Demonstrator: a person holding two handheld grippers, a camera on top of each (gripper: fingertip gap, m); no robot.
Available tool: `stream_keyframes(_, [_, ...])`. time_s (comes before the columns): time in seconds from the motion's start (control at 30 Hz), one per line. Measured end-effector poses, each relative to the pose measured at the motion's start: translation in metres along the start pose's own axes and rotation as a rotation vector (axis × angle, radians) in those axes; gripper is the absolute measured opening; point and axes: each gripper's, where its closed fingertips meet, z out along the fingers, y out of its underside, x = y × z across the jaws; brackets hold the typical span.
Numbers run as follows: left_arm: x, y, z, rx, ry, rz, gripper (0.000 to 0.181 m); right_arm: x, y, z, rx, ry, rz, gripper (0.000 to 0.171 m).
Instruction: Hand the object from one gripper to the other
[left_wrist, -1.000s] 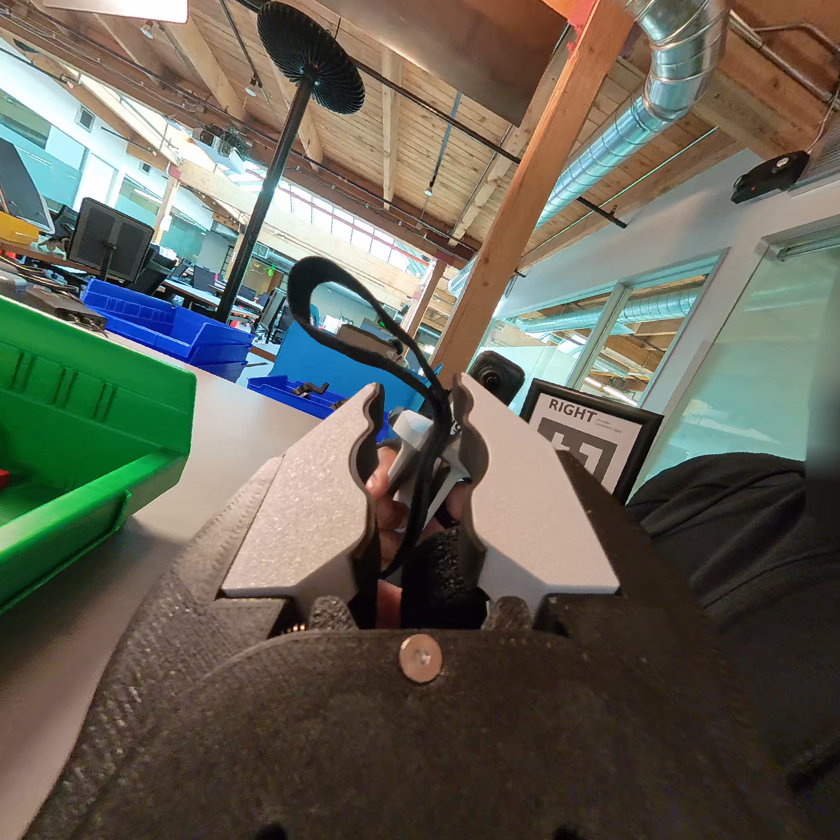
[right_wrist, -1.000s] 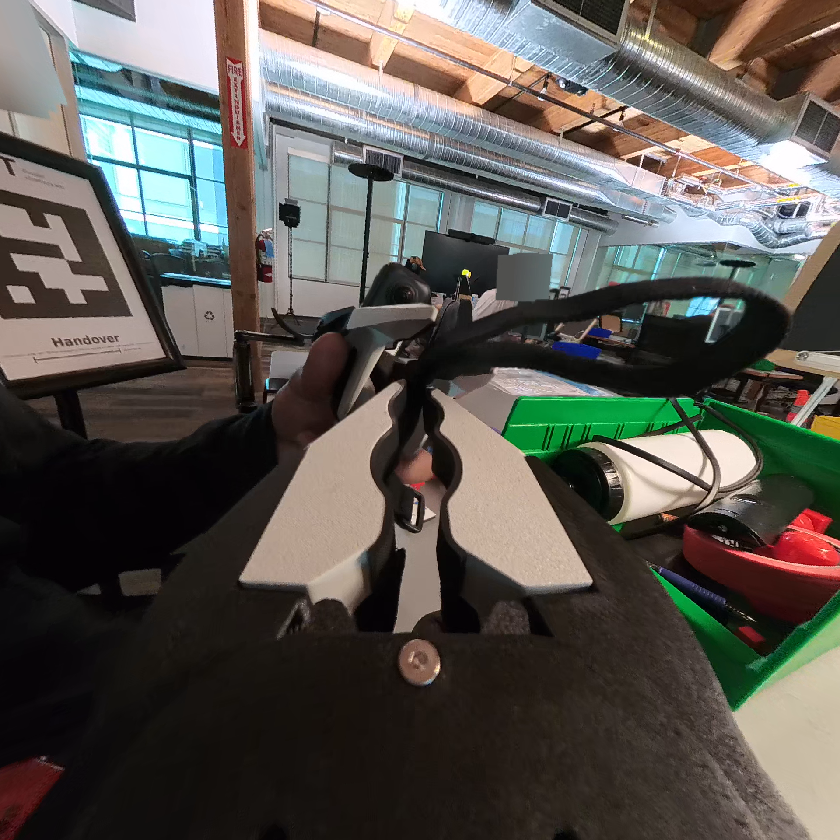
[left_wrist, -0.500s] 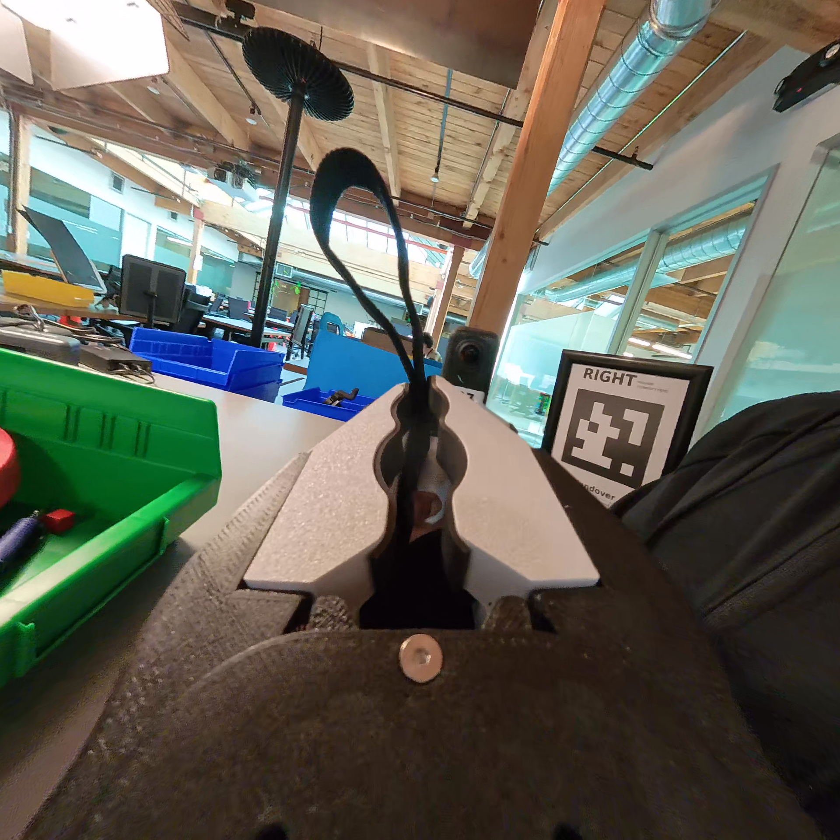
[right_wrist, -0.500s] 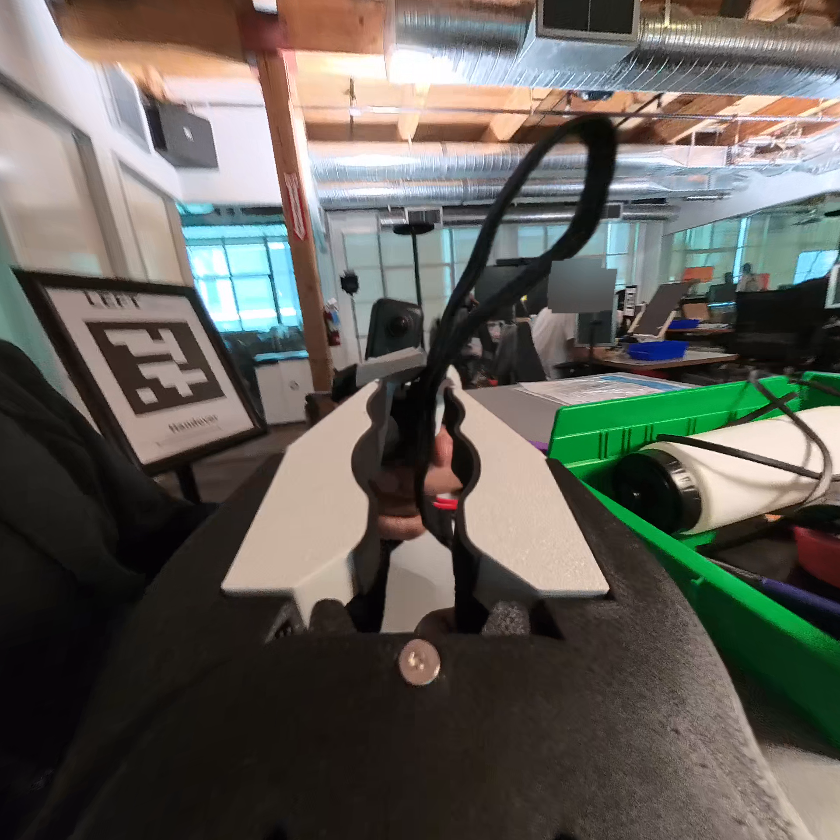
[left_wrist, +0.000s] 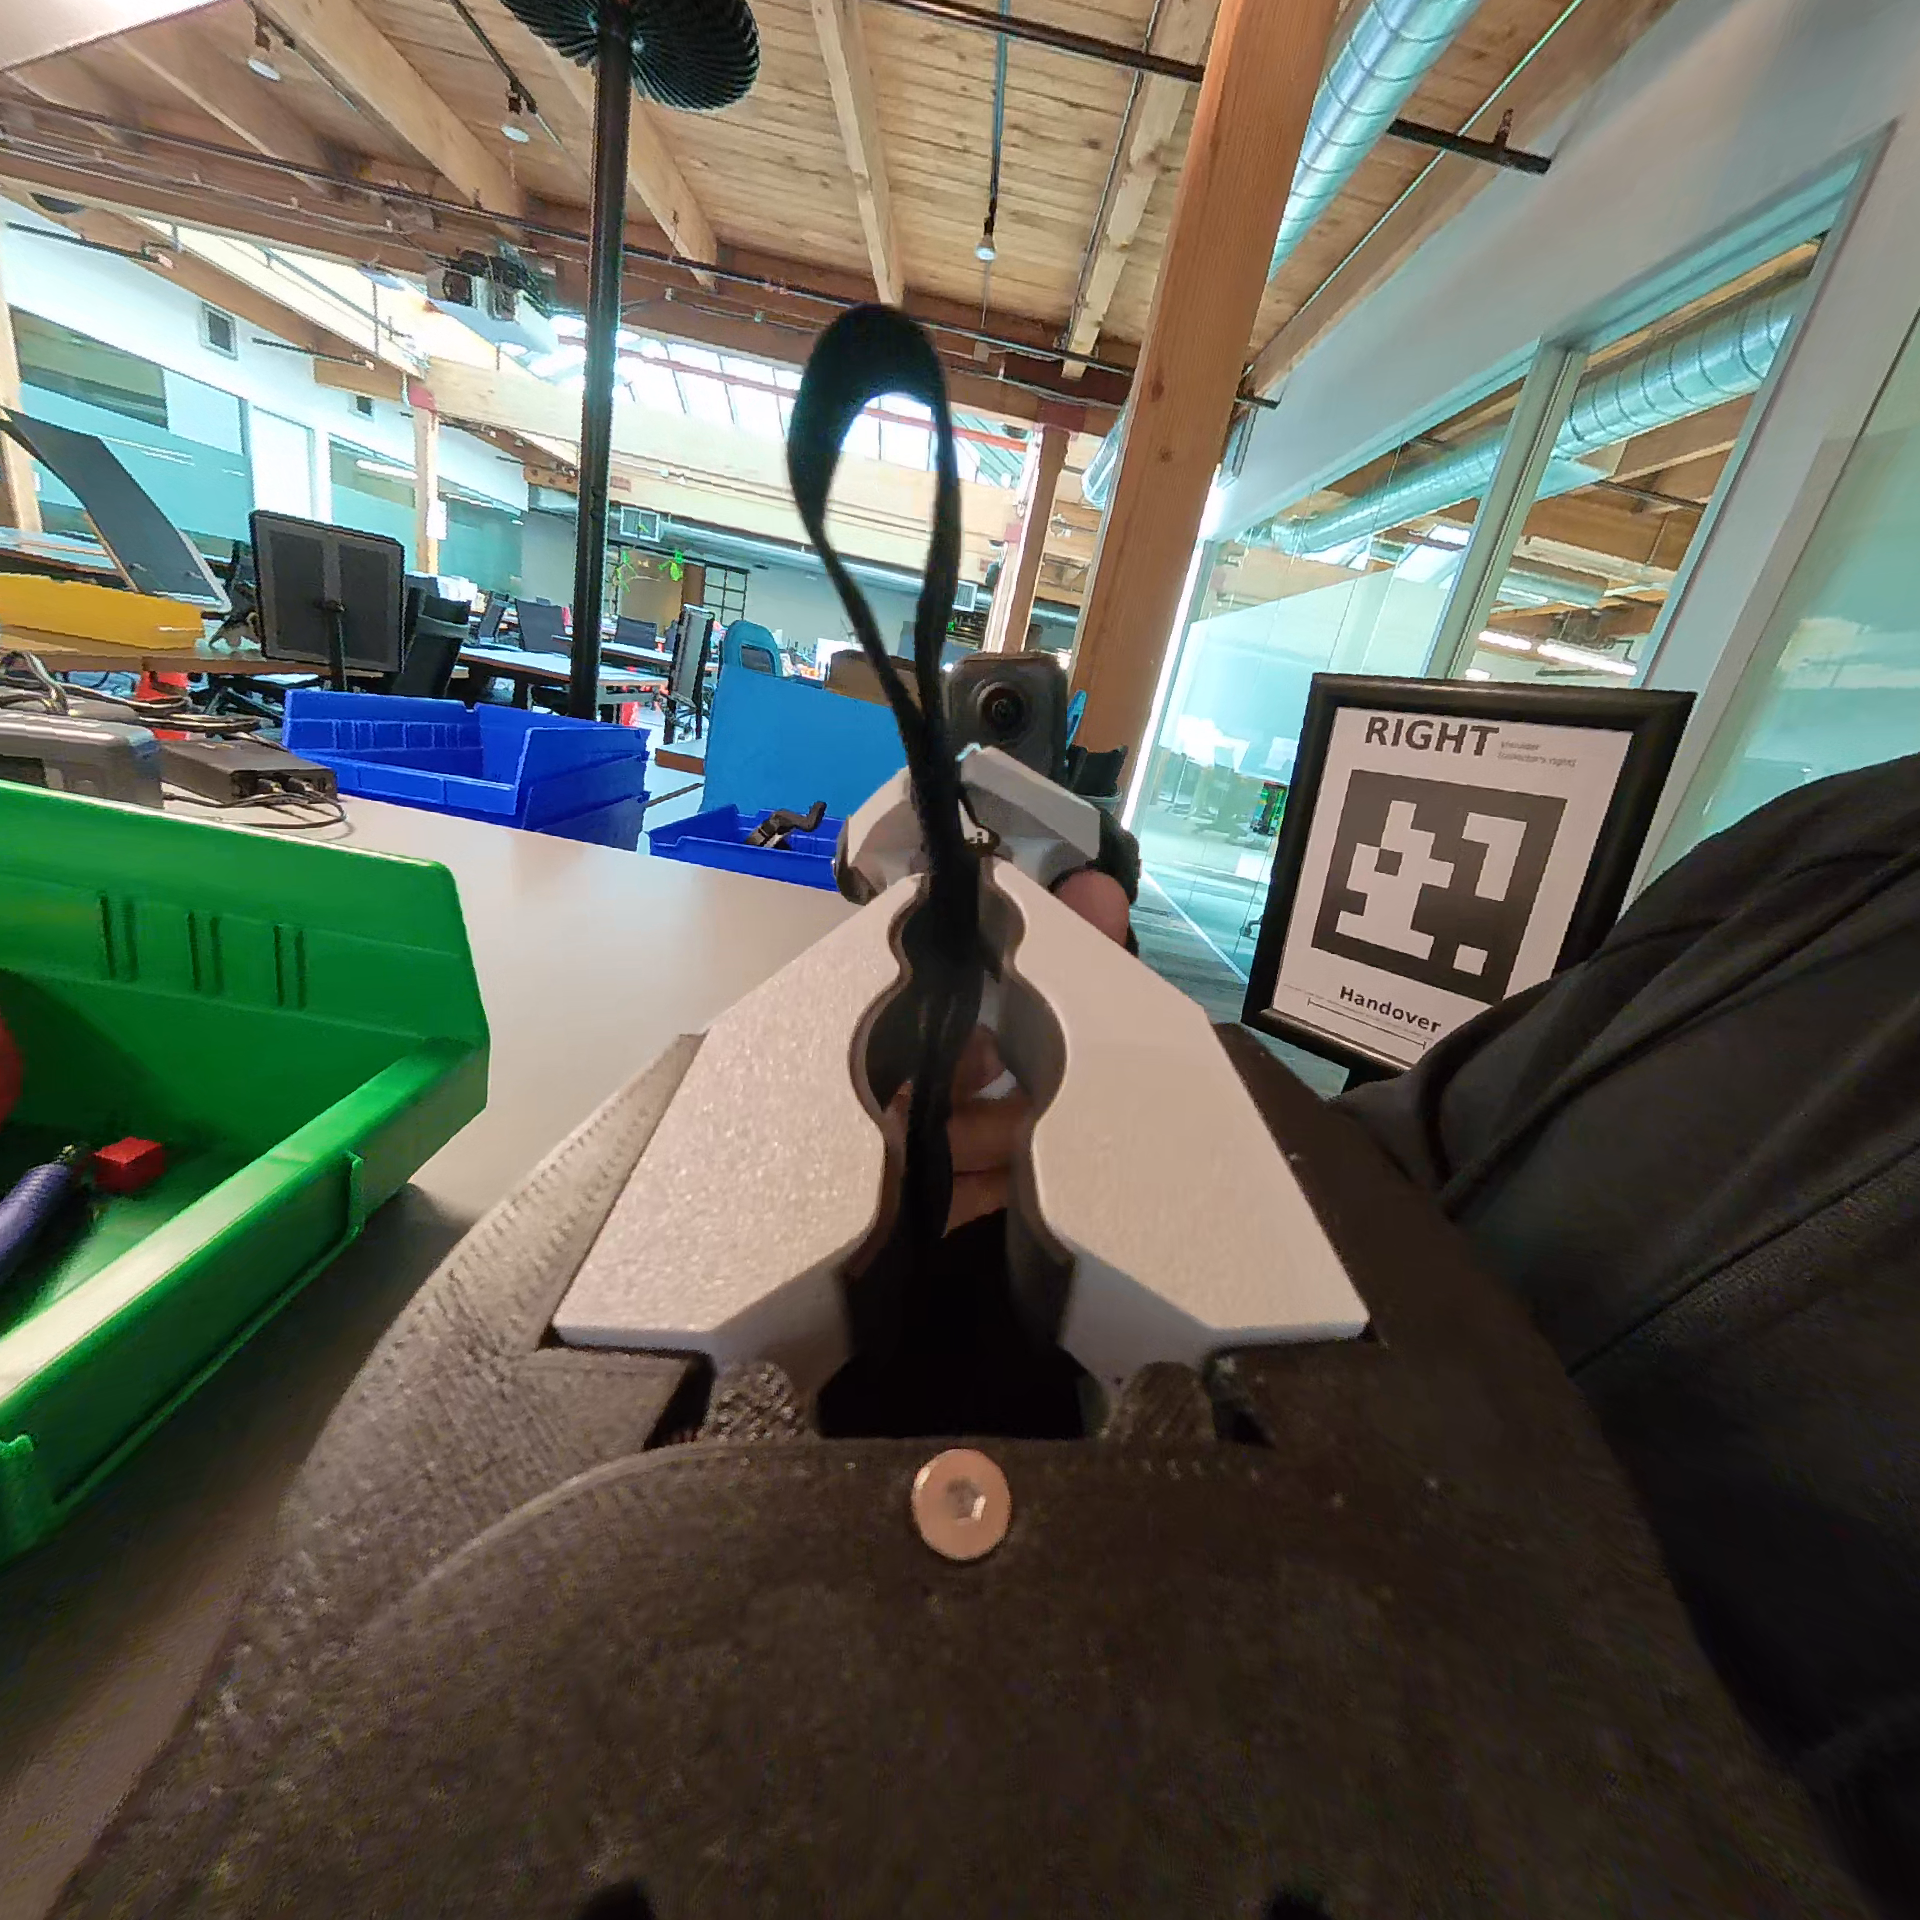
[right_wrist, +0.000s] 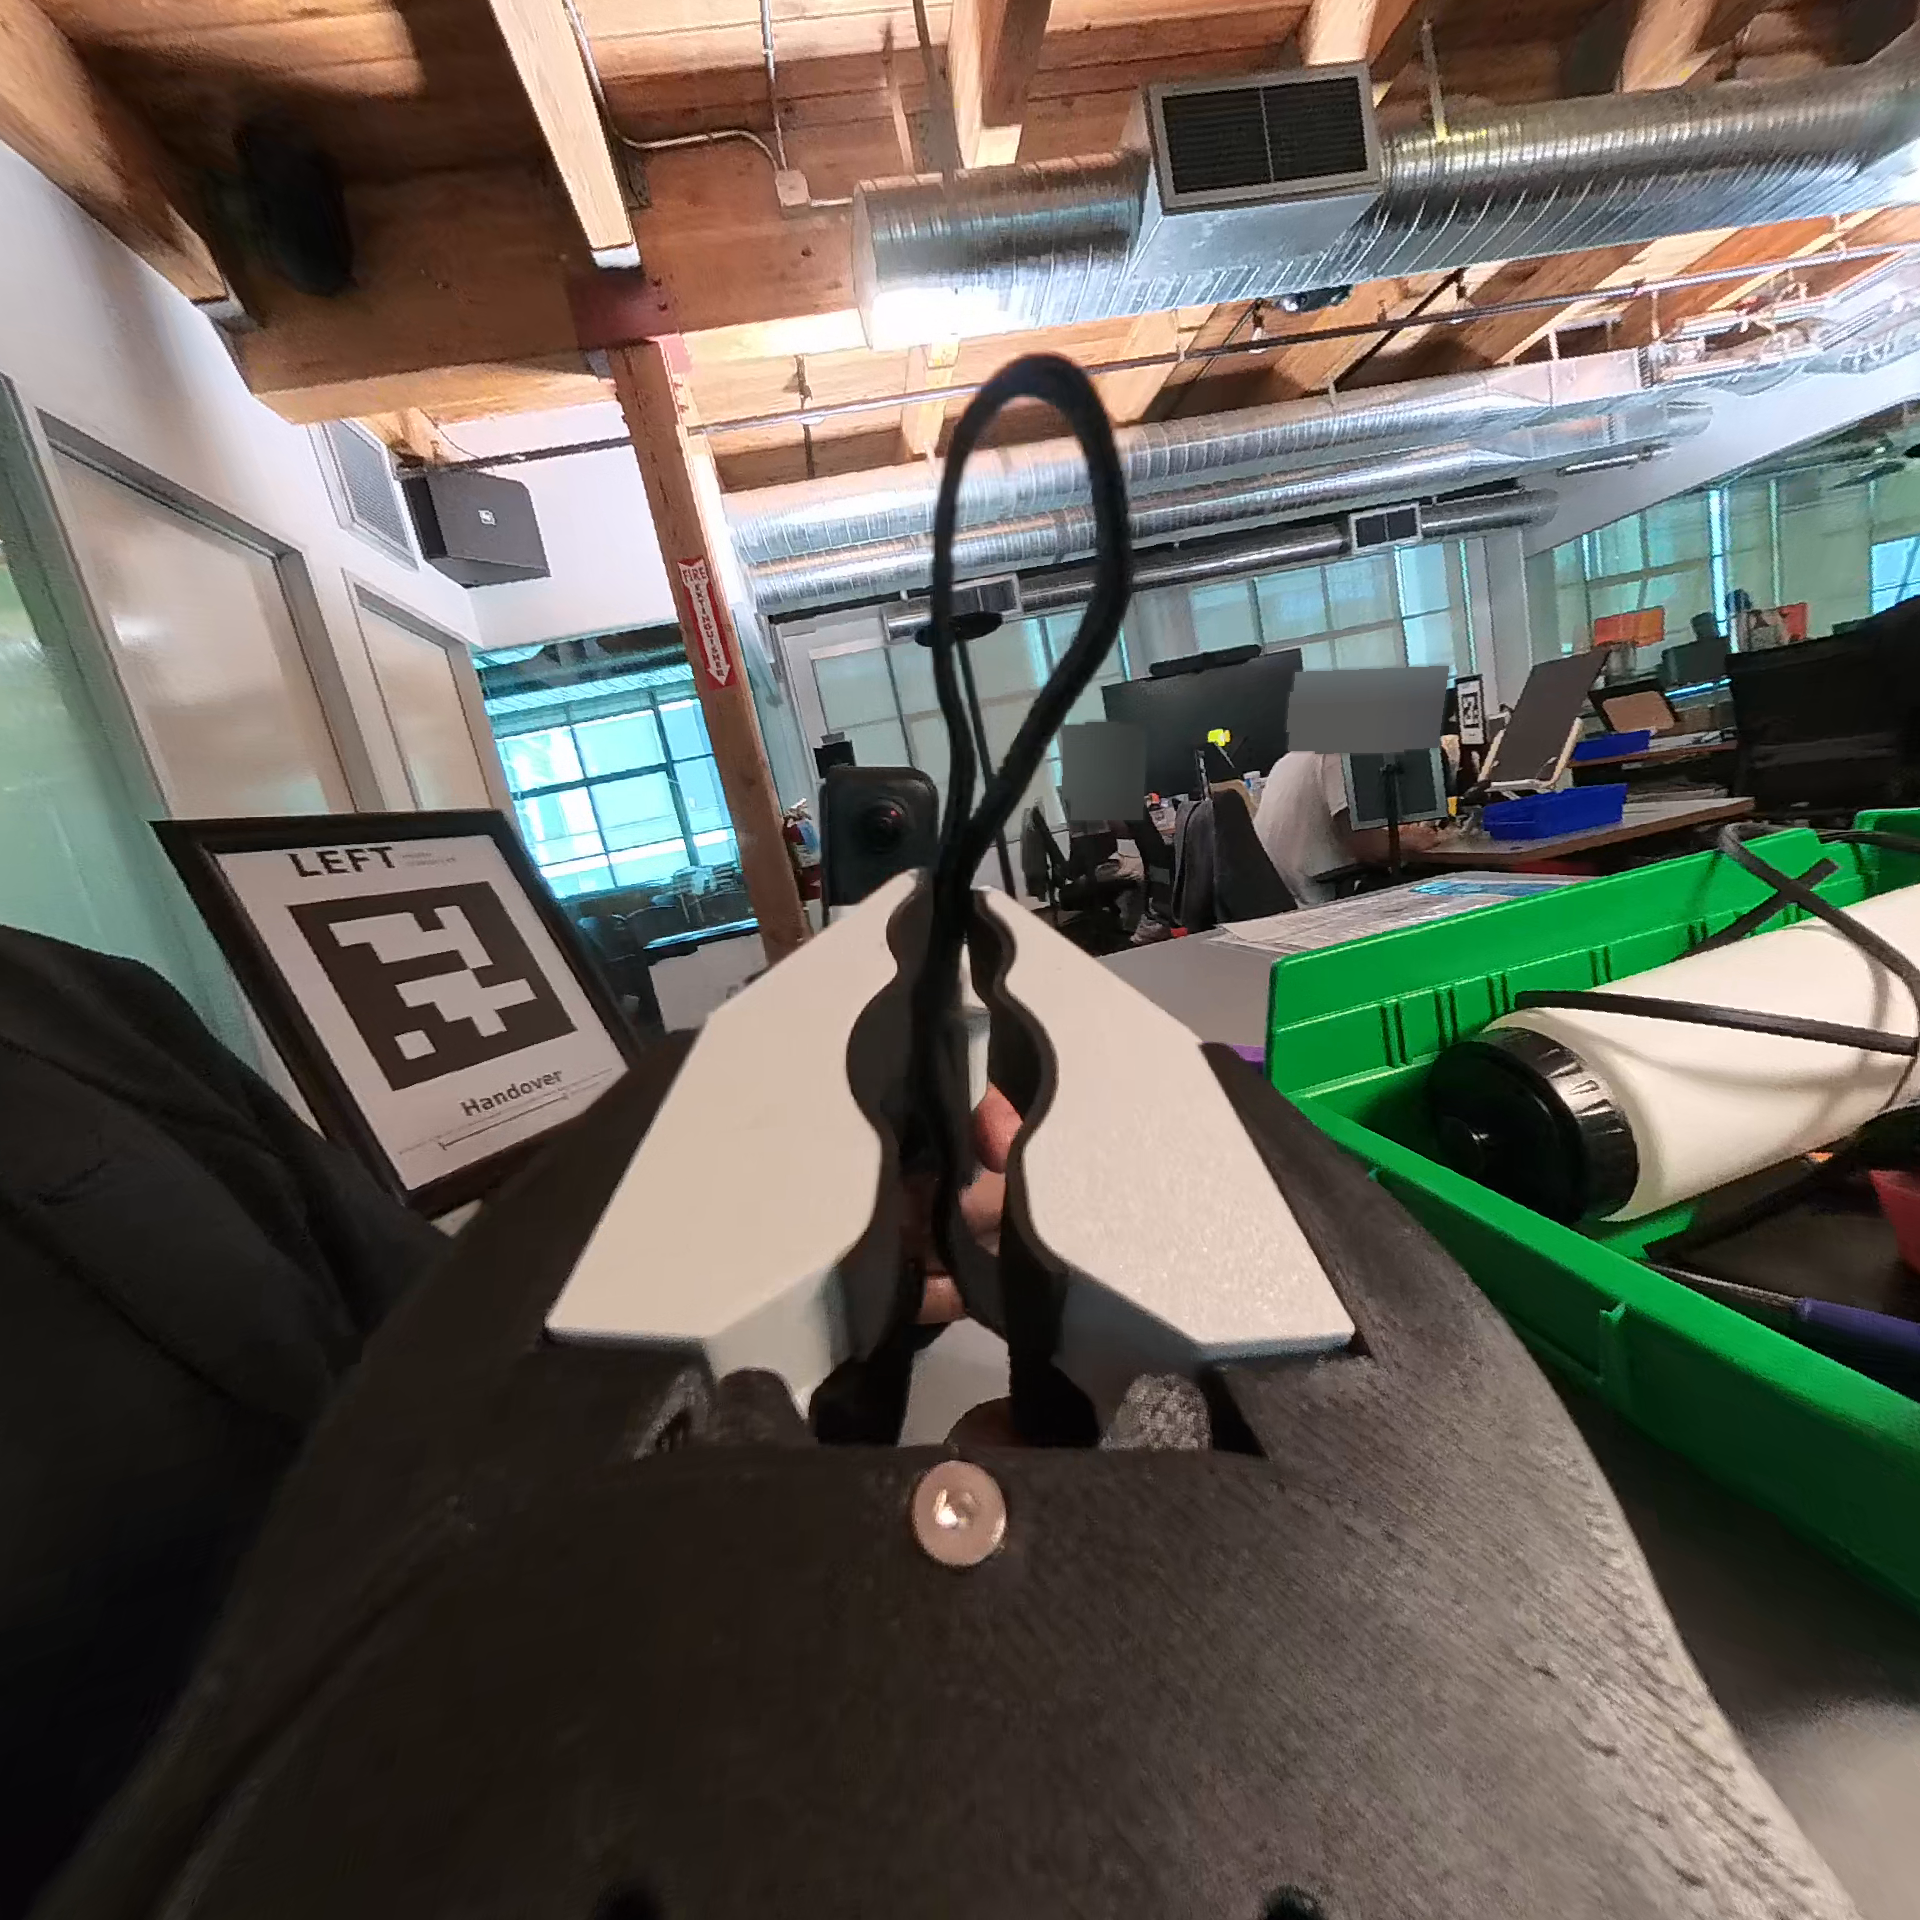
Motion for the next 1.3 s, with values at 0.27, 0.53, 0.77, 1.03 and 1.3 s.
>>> stream_keyframes(0.27, [-0.007,-0.017,-0.008,0.105,-0.018,-0.076,0.022,-0.007,0.012,0.005,-0.070,-0.005,-0.084,0.006])
stream_keyframes(0.53, [0.003,-0.015,-0.007,0.087,0.023,-0.017,0.006,-0.008,0.008,0.005,-0.040,-0.006,-0.082,0.018])
stream_keyframes(0.77, [0.001,-0.009,-0.004,0.050,0.003,-0.018,0.010,-0.007,0.006,0.003,-0.037,-0.001,-0.097,0.007])
stream_keyframes(1.03, [0.005,-0.015,-0.007,0.085,0.030,-0.010,0.006,-0.012,0.008,0.004,-0.043,-0.024,-0.097,0.011])
stream_keyframes(1.3, [0.007,-0.009,-0.004,0.052,0.032,-0.005,0.007,-0.011,0.001,0.002,-0.007,-0.012,-0.119,0.007])
